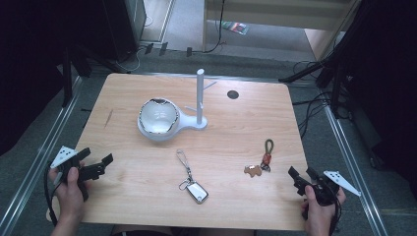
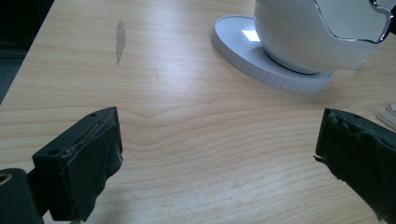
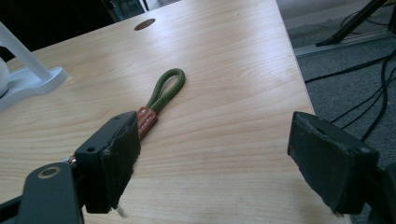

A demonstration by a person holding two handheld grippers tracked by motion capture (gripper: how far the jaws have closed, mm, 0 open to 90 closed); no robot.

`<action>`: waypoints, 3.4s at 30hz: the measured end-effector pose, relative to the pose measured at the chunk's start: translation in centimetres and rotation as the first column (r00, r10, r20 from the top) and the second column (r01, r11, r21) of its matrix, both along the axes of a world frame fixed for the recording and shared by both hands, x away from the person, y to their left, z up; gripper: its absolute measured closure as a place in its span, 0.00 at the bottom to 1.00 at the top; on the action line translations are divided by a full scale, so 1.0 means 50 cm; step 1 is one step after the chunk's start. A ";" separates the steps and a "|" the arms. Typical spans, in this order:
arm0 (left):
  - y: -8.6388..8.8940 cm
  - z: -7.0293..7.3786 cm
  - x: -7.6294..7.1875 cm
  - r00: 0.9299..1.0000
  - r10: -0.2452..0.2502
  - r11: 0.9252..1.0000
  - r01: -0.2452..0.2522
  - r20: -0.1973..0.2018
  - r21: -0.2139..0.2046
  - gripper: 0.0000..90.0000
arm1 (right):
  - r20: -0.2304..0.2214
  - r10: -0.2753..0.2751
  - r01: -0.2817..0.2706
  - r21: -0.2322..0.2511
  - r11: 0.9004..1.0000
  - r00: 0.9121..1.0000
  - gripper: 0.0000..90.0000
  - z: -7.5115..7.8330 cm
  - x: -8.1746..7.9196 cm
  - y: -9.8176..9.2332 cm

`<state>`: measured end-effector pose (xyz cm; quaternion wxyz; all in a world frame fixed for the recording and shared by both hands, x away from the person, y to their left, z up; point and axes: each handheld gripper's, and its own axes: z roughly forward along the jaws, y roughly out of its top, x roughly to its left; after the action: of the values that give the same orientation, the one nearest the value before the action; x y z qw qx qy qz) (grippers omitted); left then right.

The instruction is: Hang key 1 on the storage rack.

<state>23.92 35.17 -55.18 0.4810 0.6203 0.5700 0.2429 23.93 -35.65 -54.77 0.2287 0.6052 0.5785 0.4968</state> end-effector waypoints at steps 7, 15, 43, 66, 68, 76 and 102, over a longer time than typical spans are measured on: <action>0.001 0.000 0.000 1.000 0.000 1.000 0.000 0.004 -0.005 0.01 | -0.001 -0.014 0.014 -0.029 0.999 1.000 0.26 0.002 0.000 0.004; 0.001 0.000 0.000 1.000 0.002 1.000 -0.002 0.003 -0.002 0.01 | -0.041 -0.009 0.006 -0.080 0.997 0.999 0.33 0.008 0.004 0.020; 0.001 -0.001 0.000 1.000 -0.007 1.000 0.007 -0.007 -0.017 0.01 | -0.368 0.016 -0.123 -0.271 0.955 0.930 0.43 0.090 0.086 0.124; 0.003 -0.001 0.000 1.000 -0.015 1.000 0.015 -0.002 -0.020 0.01 | -0.607 -0.029 -0.238 -0.354 0.905 0.794 0.46 0.135 0.181 0.230; 0.002 -0.001 0.000 1.000 -0.015 1.000 0.015 -0.003 -0.020 0.01 | -0.631 -0.047 -0.227 -0.347 0.910 0.775 0.47 0.135 0.192 0.228; 0.001 -0.001 0.000 1.000 -0.019 1.000 0.019 0.004 -0.022 0.01 | -0.676 -0.116 -0.205 -0.375 0.904 0.728 0.53 0.120 0.232 0.229; 0.001 -0.001 0.000 1.000 -0.025 1.000 0.026 0.005 -0.016 0.01 | -0.816 -0.145 -0.149 -0.272 0.951 0.560 0.61 0.103 0.296 0.240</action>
<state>23.94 35.21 -55.23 0.4903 0.6230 0.5630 0.2335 38.73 -23.65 -49.62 0.0218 0.7225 0.6887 0.0572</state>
